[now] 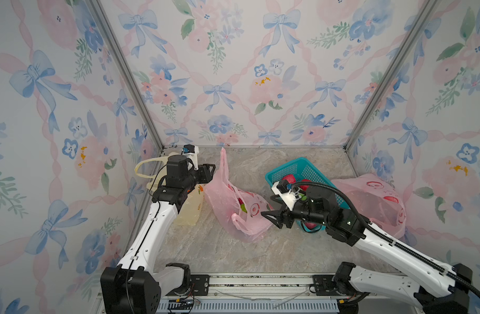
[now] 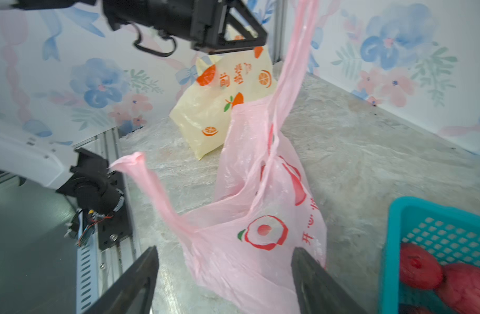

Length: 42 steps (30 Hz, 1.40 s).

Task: Untie the knot of a plastic bag & take out the apple
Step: Untie the plastic bag at the center of the board.

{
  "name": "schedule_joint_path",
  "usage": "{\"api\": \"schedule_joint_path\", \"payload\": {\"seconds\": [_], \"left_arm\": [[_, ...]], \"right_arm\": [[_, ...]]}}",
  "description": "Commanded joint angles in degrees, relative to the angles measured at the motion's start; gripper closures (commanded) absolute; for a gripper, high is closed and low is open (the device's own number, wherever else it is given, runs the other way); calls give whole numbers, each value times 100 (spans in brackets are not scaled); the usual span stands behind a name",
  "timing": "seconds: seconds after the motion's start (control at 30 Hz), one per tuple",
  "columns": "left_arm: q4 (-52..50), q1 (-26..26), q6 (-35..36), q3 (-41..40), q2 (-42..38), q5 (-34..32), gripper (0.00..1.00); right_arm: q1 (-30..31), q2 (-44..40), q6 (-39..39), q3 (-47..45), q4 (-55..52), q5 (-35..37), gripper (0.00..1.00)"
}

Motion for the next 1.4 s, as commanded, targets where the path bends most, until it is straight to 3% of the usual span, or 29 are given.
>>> {"api": "schedule_joint_path", "payload": {"seconds": [0.0, 0.2, 0.33, 0.43, 0.77, 1.0, 1.13, 1.2, 1.27, 1.37], "left_arm": [[-109, -272, -367, -486, -331, 63, 38], [45, -859, -1006, -1327, -647, -130, 33], [959, -1009, -1555, -2124, -731, 240, 29], [1095, -1138, -1675, -2267, -652, 229, 27], [1650, -1626, -1824, -2340, -291, 154, 28], [2046, -1822, -1935, -2409, 223, 338, 35], [2246, -1936, -1963, -2382, 521, 499, 48], [2255, -2011, -1950, -2348, 640, 505, 68], [2159, -2024, -1923, -2322, 698, 435, 100], [1734, -2018, -1705, -2184, 655, 207, 100]], "right_arm": [[-229, 764, 331, 432, -174, 517, 23], [-276, 2182, 223, 1397, -606, 401, 18], [-284, 2757, 159, 1750, -695, 176, 15], [-274, 3080, 137, 1923, -798, 188, 15], [-224, 3803, 48, 2215, -1046, 360, 24], [-219, 3947, 74, 2285, -1031, 351, 42], [-218, 3958, 97, 2294, -970, 251, 51], [-215, 3974, 95, 2311, -950, 212, 61], [-215, 4002, 82, 2344, -956, 181, 74], [-218, 4011, 76, 2368, -950, 205, 95]]}}
